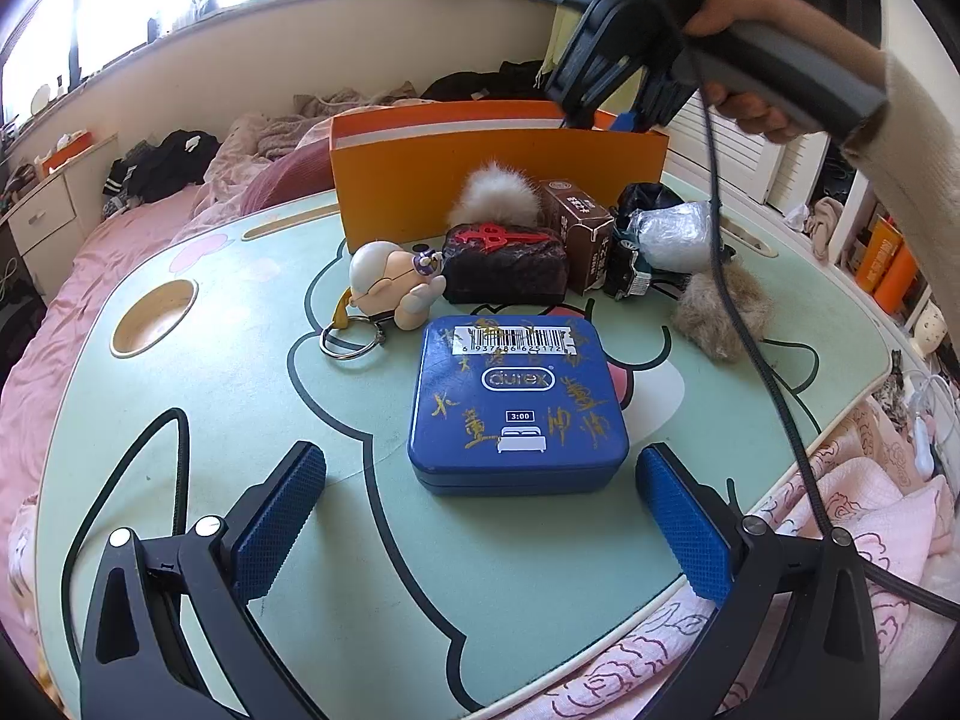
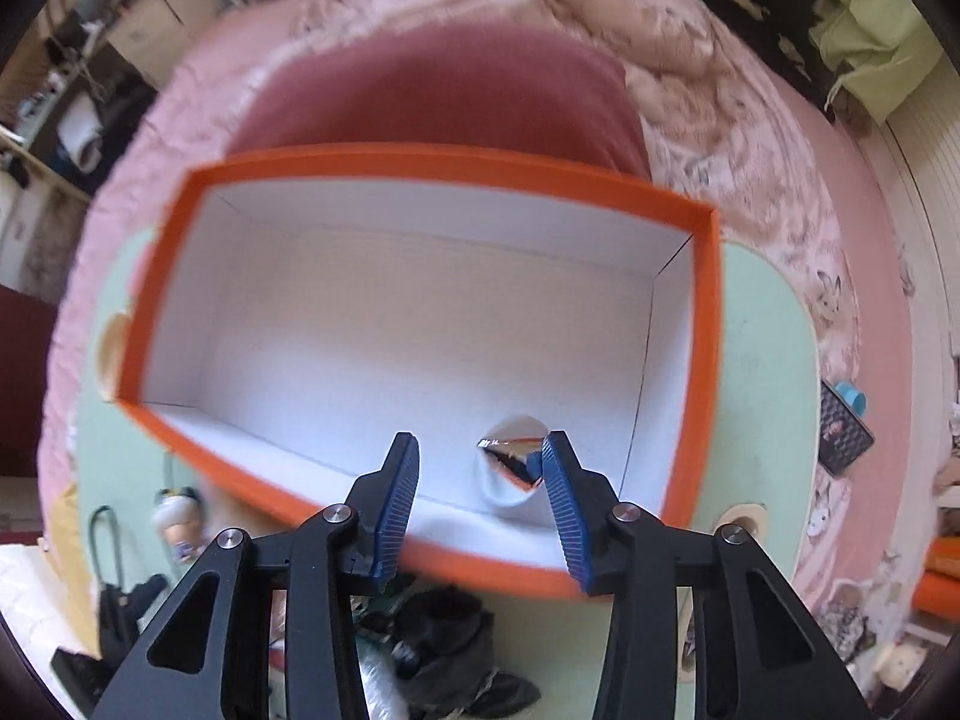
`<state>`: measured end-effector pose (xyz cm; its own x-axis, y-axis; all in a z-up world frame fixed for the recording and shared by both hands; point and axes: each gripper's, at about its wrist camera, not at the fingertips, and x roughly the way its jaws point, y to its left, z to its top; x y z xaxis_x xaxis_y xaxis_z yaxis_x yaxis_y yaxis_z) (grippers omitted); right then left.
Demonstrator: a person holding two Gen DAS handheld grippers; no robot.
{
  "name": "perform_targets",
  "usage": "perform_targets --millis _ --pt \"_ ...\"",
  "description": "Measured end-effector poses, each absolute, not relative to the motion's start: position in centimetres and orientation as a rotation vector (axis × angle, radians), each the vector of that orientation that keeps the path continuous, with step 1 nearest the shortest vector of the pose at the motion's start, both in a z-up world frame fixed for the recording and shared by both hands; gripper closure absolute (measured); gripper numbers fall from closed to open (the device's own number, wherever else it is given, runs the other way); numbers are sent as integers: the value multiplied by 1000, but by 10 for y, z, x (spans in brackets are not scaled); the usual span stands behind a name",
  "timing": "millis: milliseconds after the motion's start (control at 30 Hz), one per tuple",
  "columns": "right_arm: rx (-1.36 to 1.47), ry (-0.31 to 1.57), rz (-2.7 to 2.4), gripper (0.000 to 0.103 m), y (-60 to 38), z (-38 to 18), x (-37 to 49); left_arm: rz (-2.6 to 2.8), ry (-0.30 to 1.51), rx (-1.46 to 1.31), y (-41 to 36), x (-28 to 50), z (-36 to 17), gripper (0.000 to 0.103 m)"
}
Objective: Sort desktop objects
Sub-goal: 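Reach the right gripper into the orange box toward the small silver object, then close the right gripper on the small silver object and lift it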
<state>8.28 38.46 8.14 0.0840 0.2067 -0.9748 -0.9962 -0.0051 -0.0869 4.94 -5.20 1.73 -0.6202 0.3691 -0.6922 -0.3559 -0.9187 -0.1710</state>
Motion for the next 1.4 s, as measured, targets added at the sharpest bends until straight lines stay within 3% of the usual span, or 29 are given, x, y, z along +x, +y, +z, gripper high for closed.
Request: perform_targets --millis 667,733,800,967,1400 --pt "-1163 913 1155 61 390 84 78 2501 -10 -1074 -51 49 17 0" --pt "-1180 928 1142 64 393 83 78 2500 -9 -1074 -51 49 17 0" --pt "-1232 949 1127 83 395 76 74 2499 -8 -1073 -51 49 17 0" --pt "-1237 956 1162 83 387 68 73 2494 -3 -1071 -52 50 17 0" --pt "-1099 962 1270 102 373 81 76 2486 6 -1068 -51 50 17 0"
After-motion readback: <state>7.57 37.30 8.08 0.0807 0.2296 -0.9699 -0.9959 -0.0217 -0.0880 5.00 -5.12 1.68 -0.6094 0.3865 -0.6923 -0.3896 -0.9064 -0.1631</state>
